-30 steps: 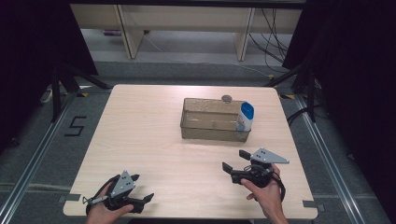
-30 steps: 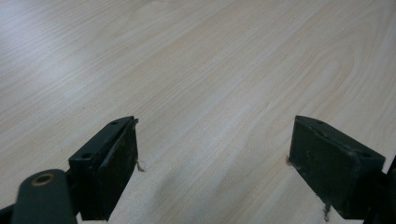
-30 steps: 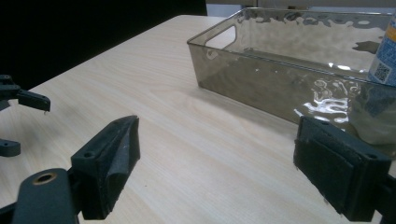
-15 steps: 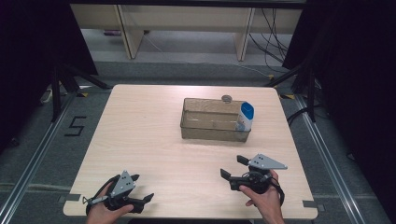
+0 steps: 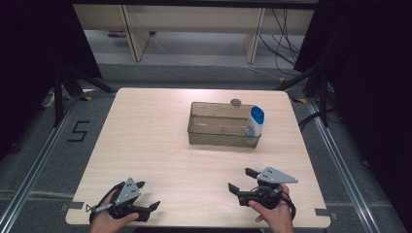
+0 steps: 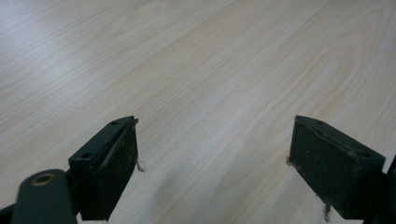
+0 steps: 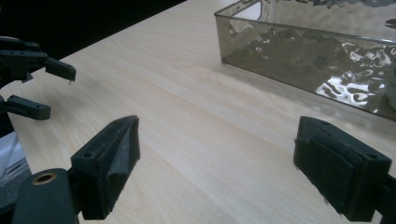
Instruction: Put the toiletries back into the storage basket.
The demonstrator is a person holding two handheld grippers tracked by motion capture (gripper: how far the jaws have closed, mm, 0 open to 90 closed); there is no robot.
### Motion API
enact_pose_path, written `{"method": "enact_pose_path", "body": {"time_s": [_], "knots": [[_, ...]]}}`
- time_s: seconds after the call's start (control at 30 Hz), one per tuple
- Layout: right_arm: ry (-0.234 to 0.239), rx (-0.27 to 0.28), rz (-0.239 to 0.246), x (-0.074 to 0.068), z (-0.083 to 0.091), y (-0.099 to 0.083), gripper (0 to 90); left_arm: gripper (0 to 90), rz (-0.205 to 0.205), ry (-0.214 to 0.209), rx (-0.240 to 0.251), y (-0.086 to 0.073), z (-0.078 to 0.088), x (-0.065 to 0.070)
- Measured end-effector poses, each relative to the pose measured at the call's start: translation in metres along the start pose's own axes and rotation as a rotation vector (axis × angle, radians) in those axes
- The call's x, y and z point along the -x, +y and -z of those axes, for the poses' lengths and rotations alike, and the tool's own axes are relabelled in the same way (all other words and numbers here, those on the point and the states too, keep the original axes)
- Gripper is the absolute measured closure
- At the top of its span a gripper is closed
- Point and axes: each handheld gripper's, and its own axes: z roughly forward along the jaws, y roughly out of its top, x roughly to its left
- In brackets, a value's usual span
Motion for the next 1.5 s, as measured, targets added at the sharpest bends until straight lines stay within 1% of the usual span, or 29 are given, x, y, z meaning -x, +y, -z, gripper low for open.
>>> {"method": "enact_pose_path", "body": {"time_s": [0.13,0.17,0.2,0.23,0.27,0.3,0.33,0.37,0.4,0.43,0.47,0.5,0.53,0.57,0.63,0.67,0.77,0.8,0.83,0.93,1.0,1.07,1.1,1.13,1.2,1.23,1.27,1.4,1.5], "knots": [[-0.005,-0.028,-0.016,-0.004,0.004,-0.003,15.6,15.2,0.017,-0.008,0.015,0.0,0.0,0.002],[-0.003,-0.014,0.003,-0.003,0.003,-0.004,15.6,15.2,0.005,0.0,0.003,0.0,0.0,0.0],[0.004,-0.027,-0.029,-0.006,0.004,-0.005,15.6,15.2,0.004,0.001,0.002,0.0,0.0,0.0],[0.002,-0.013,0.0,-0.005,0.003,-0.006,15.6,15.2,0.008,-0.003,0.006,0.0,0.0,0.001],[0.012,-0.024,-0.038,-0.008,0.004,-0.007,15.6,15.2,0.009,-0.009,0.009,0.0,0.0,0.001],[0.003,-0.024,-0.003,-0.006,0.005,-0.007,15.6,15.2,0.007,-0.013,0.009,0.0,-0.001,0.001],[-0.001,-0.02,0.009,-0.006,0.005,-0.008,15.6,15.2,0.005,-0.009,0.007,0.0,-0.001,0.0],[0.01,-0.032,-0.025,-0.009,0.006,-0.009,15.6,15.2,0.008,-0.012,0.008,0.0,0.0,0.001],[-0.003,-0.027,0.013,-0.007,0.006,-0.009,15.6,15.2,0.001,-0.005,0.005,0.0,-0.001,0.0],[-0.006,-0.024,0.016,-0.007,0.006,-0.01,15.6,15.2,0.001,-0.004,0.004,0.0,-0.001,0.0],[0.0,-0.039,-0.002,-0.009,0.007,-0.011,15.6,15.2,0.002,-0.005,0.006,0.0,-0.001,0.0],[-0.004,-0.035,0.02,-0.008,0.007,-0.012,15.6,15.2,0.003,-0.003,0.001,0.0,0.0,0.0],[0.017,-0.04,-0.015,-0.01,0.006,-0.013,15.6,15.2,0.002,-0.005,0.006,0.0,-0.001,0.0],[0.008,-0.039,-0.02,-0.011,0.006,-0.014,15.6,15.2,0.001,-0.005,0.006,0.0,-0.001,0.0],[-0.001,-0.048,0.012,-0.01,0.009,-0.014,15.6,15.2,0.002,-0.005,0.005,0.0,-0.001,0.0],[0.001,-0.035,-0.01,-0.012,0.008,-0.015,15.6,15.2,0.001,-0.005,0.005,0.0,-0.001,0.0],[0.0,-0.057,0.018,-0.012,0.01,-0.016,15.6,15.2,0.002,-0.005,0.006,0.0,-0.001,0.0],[-0.002,-0.063,-0.022,-0.015,0.01,-0.017,15.6,15.2,0.002,-0.004,0.005,0.0,-0.001,0.0],[0.012,-0.051,0.015,-0.013,0.01,-0.017,15.6,15.2,0.002,-0.001,0.0,0.0,0.0,0.0],[0.01,-0.057,0.013,-0.015,0.012,-0.019,15.6,15.2,0.002,-0.001,0.001,0.0,0.0,0.0],[0.004,-0.06,0.028,-0.015,0.014,-0.019,15.6,15.2,0.002,-0.004,0.004,0.0,-0.001,0.0],[0.002,-0.067,0.015,-0.016,0.014,-0.021,15.6,15.2,0.004,-0.004,0.005,-0.001,-0.001,0.0],[0.019,-0.064,-0.016,-0.019,0.015,-0.022,15.6,15.2,0.003,0.0,0.0,0.0,0.0,0.0],[0.008,-0.063,0.021,-0.017,0.015,-0.022,15.6,15.2,0.002,-0.001,0.0,0.0,0.0,0.0],[0.007,-0.079,0.024,-0.017,0.017,-0.022,15.6,15.2,0.006,-0.002,0.005,0.0,-0.001,0.0],[0.009,-0.086,0.008,-0.018,0.018,-0.023,15.6,15.2,0.004,-0.001,0.003,0.0,-0.001,0.0],[0.001,-0.076,0.018,-0.018,0.018,-0.024,15.6,15.2,0.006,-0.008,0.005,0.0,0.0,0.0],[0.004,-0.091,0.021,-0.018,0.019,-0.025,15.6,15.2,0.01,-0.012,0.012,-0.001,-0.001,0.0],[0.016,-0.088,0.009,-0.018,0.017,-0.028,15.6,15.2,0.009,-0.007,0.007,0.0,0.0,0.0]]}}
